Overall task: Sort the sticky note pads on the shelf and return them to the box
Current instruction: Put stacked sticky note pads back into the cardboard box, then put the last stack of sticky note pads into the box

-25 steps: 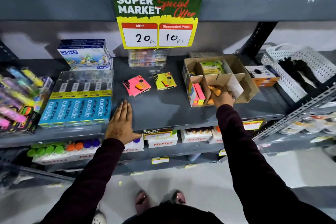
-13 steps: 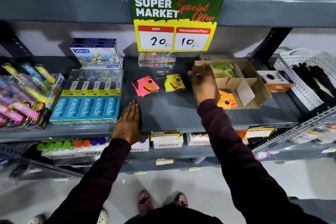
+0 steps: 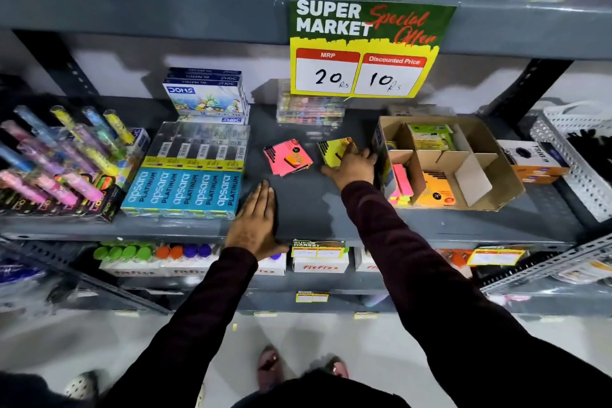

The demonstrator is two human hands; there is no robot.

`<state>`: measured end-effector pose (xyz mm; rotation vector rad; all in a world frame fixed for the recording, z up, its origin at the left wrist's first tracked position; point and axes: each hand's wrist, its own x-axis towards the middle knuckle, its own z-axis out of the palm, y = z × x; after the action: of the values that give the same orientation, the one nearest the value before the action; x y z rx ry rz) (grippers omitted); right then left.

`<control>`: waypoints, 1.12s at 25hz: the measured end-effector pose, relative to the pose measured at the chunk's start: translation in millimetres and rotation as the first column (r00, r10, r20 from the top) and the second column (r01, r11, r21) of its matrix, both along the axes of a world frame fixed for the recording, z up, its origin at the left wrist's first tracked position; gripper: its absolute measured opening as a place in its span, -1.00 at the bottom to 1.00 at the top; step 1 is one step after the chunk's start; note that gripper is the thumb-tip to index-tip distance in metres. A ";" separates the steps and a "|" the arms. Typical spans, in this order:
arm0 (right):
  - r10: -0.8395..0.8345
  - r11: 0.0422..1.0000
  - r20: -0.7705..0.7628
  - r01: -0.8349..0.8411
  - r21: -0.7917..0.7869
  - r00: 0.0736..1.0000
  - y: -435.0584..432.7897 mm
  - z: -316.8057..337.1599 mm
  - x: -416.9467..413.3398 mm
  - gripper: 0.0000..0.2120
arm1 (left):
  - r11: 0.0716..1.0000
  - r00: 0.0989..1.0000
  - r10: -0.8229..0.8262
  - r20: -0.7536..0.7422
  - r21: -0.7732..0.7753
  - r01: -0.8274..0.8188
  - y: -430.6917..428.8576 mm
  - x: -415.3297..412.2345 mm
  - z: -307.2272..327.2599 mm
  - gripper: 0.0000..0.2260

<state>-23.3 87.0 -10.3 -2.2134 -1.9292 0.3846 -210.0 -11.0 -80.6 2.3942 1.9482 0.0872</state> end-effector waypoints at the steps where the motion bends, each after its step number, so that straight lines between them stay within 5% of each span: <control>1: 0.002 0.998 0.010 -0.003 0.060 1.000 -8.7 8.7 5.5 -0.21 | 1.000 1.000 0.011 -0.007 0.011 -0.011 0.2 0.4 -0.1 0.14; 6: -0.185 0.893 -0.145 0.228 0.388 0.972 -56.2 35.6 90.3 -0.31 | 1.000 0.999 0.009 -0.044 0.012 -0.008 2.3 -0.3 -6.4 0.08; 10: -0.425 0.829 -0.286 0.496 0.257 0.859 -66.6 19.1 157.8 -0.33 | 1.000 0.996 0.001 -0.086 0.023 0.001 2.3 -1.3 -9.9 0.16; 14: -0.323 0.907 -0.468 0.411 0.095 0.822 -59.1 -5.8 169.5 -0.44 | 0.999 0.995 0.014 -0.099 0.036 -0.011 1.0 1.3 -6.1 0.18; 19: -0.273 0.955 -0.322 0.296 0.022 0.906 -55.6 -33.0 171.9 -0.41 | 0.999 0.993 0.019 -0.116 0.033 -0.015 1.3 1.5 -5.8 0.18; 23: -0.306 0.952 -0.342 0.282 -0.119 0.889 -62.5 -27.6 163.9 -0.47 | 1.000 0.993 0.016 -0.118 0.023 -0.013 0.6 2.0 -4.1 0.18; 28: -0.219 0.920 -0.180 0.264 0.288 0.959 -67.0 2.2 110.9 -0.31 | 1.000 0.994 0.023 -0.109 -0.001 -0.023 2.2 0.4 -7.1 0.09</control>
<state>87.5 20.0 -8.1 -2.1160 -1.5003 0.1818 -209.6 -8.7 -87.7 2.4244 2.0197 -0.0457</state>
